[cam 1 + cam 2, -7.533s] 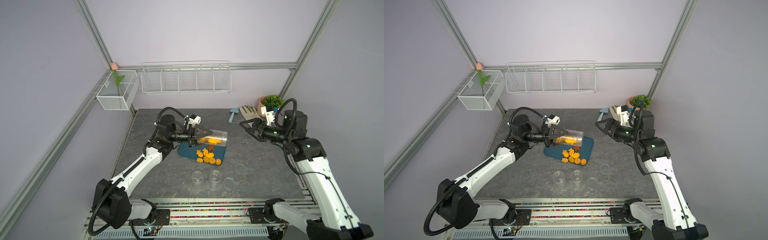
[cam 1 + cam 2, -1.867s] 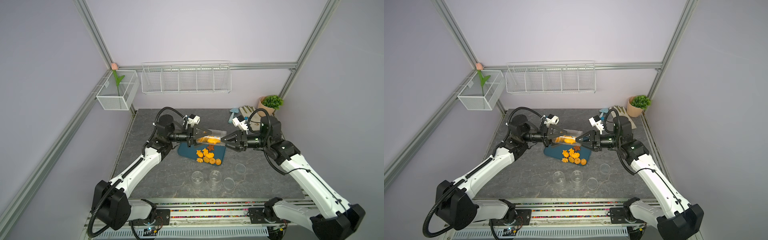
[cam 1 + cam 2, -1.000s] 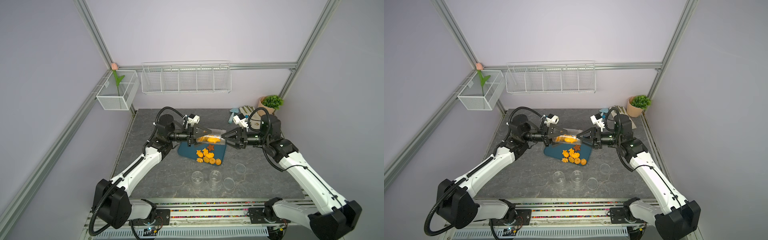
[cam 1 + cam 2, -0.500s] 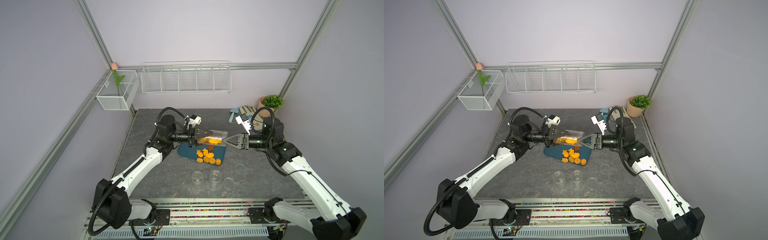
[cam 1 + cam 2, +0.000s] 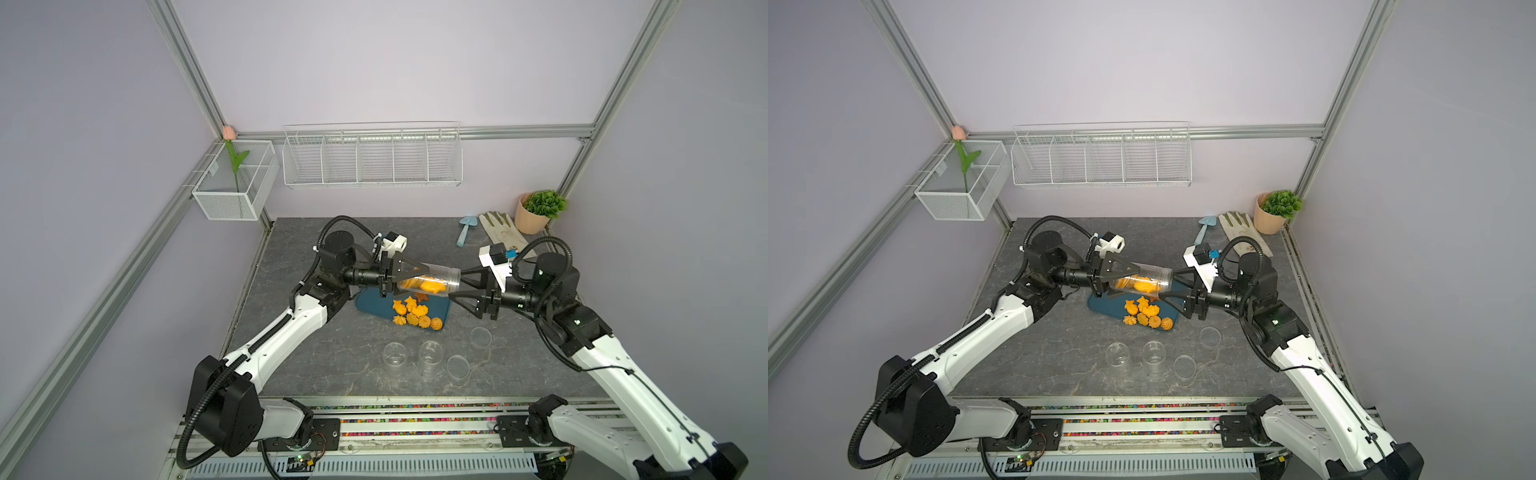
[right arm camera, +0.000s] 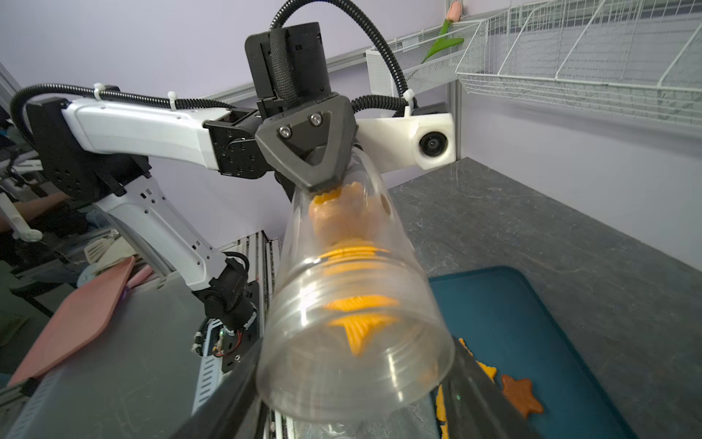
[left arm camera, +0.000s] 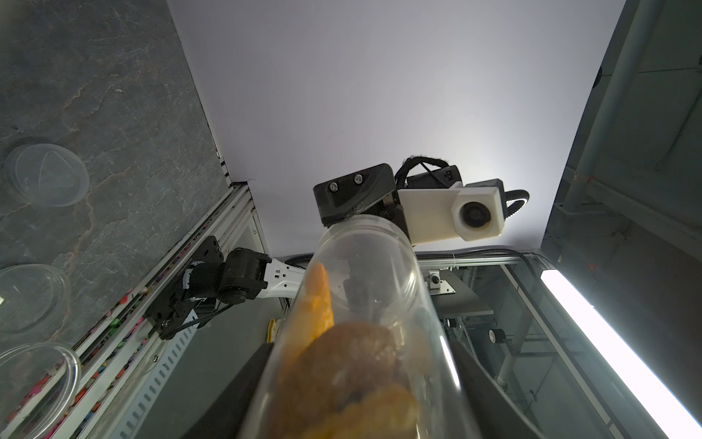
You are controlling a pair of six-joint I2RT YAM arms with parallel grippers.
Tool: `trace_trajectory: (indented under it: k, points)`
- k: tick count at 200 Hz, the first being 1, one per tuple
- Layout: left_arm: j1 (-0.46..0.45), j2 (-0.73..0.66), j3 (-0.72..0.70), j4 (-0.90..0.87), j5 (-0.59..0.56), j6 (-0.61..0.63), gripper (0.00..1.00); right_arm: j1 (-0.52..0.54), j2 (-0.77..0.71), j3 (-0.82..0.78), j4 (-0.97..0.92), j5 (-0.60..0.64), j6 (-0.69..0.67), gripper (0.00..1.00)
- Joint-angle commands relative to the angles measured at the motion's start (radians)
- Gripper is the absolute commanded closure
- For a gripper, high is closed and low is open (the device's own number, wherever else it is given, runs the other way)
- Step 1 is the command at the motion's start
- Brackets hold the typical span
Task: Pour the cookies out of the jar
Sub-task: Unscrew the lid from the jar.
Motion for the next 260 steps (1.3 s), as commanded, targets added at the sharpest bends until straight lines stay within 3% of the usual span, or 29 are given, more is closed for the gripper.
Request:
trace_trajectory:
  k: [1, 113, 125, 135, 160, 171, 186, 204, 227, 260]
  points:
    - [0.042, 0.001, 0.021, 0.002, -0.010, -0.013, 0.41, -0.031, -0.069, -0.024, 0.015, 0.120, -0.159, 0.56]
    - [0.042, 0.027, 0.046, 0.007, -0.015, -0.017, 0.41, -0.039, -0.153, -0.018, -0.157, 0.217, -0.319, 0.58]
    - [0.042, 0.028, 0.048, 0.008, -0.015, -0.019, 0.41, -0.040, -0.148, -0.021, -0.132, 0.212, -0.250, 0.54]
    - [0.042, 0.027, 0.050, 0.008, -0.015, -0.021, 0.41, -0.044, -0.139, -0.017, -0.107, 0.205, -0.150, 0.45]
    - [0.042, 0.023, 0.049, 0.009, -0.013, -0.024, 0.41, -0.056, -0.099, 0.081, -0.149, 0.218, 0.179, 0.01]
    - [0.042, 0.021, 0.048, 0.008, -0.014, -0.024, 0.41, -0.073, -0.066, 0.155, -0.210, 0.183, 0.331, 0.10]
    - [0.042, 0.021, 0.049, 0.010, -0.013, -0.024, 0.41, -0.107, 0.012, 0.271, -0.356, 0.132, 0.513, 0.10]
    - [0.044, 0.023, 0.057, 0.011, -0.011, -0.024, 0.41, -0.147, 0.135, 0.354, -0.465, -0.015, 0.661, 0.11]
    - [0.043, 0.031, 0.069, 0.014, -0.012, -0.026, 0.41, -0.163, 0.174, 0.323, -0.353, -0.113, 0.778, 0.11]
    - [0.042, 0.034, 0.070, 0.042, -0.015, -0.048, 0.41, -0.160, 0.241, 0.295, -0.267, -0.188, 0.827, 0.11]
